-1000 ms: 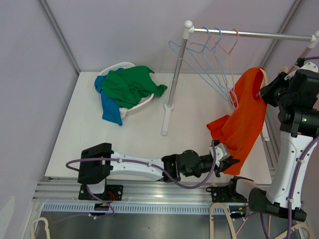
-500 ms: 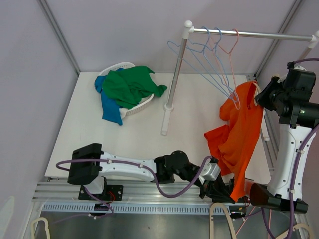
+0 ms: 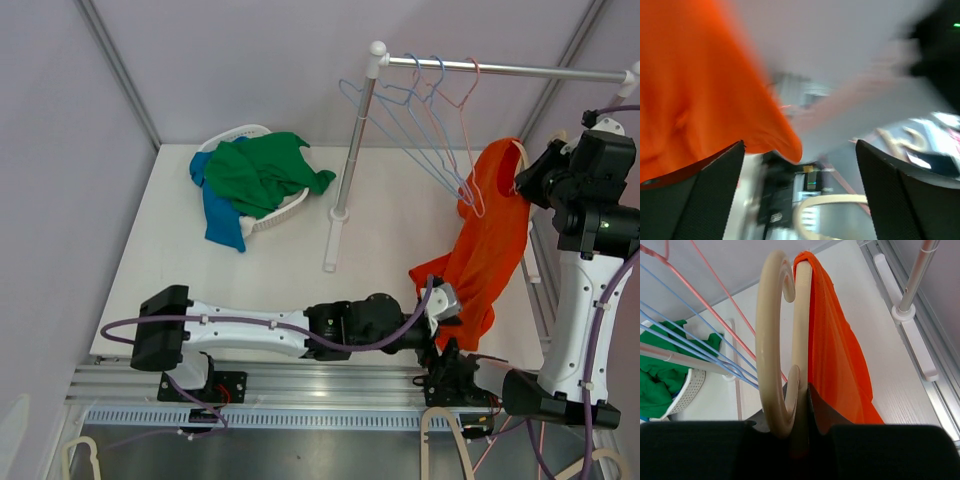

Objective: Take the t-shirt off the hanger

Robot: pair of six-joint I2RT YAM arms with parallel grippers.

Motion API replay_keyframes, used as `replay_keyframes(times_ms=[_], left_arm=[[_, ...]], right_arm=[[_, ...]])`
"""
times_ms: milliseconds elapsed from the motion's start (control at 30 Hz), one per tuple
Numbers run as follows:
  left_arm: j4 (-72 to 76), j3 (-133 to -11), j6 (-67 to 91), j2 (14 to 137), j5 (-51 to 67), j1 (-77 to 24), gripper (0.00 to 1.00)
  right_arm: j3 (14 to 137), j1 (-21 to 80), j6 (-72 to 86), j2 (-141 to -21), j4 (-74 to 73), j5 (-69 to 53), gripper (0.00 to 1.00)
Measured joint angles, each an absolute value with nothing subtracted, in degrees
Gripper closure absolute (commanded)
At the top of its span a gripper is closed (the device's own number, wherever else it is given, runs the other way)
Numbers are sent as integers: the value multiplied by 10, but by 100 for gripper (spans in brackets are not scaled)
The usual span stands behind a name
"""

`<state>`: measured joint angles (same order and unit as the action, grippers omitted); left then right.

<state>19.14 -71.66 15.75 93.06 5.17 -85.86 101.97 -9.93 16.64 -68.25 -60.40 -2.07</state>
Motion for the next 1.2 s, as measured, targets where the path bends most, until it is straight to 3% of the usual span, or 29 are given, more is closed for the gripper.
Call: replay_keyframes(times_ms=[333,633,700,733,767,1200], left_arm=[[150,-710,201,927,-264,-841,0],[246,-747,170,971,-278,-841,1],[271,-748,162,982,-250,-841,46],[283,-750,155,988,-229,-841,84],[287,-753,149,994,-211,-841,98],[363,-740,91,998,-30,-835,100]], right_arm=[[1049,-74,180,-682,-596,-8,100],[1053,-41,184,-684,-596,21,100],[1054,-37,184,-686,-596,25,100],[1056,-35,184,-688,-597,27,100],[1058,-34,184,-691,-597,28,100],[1104,-23,179,-718,-619,39,100]])
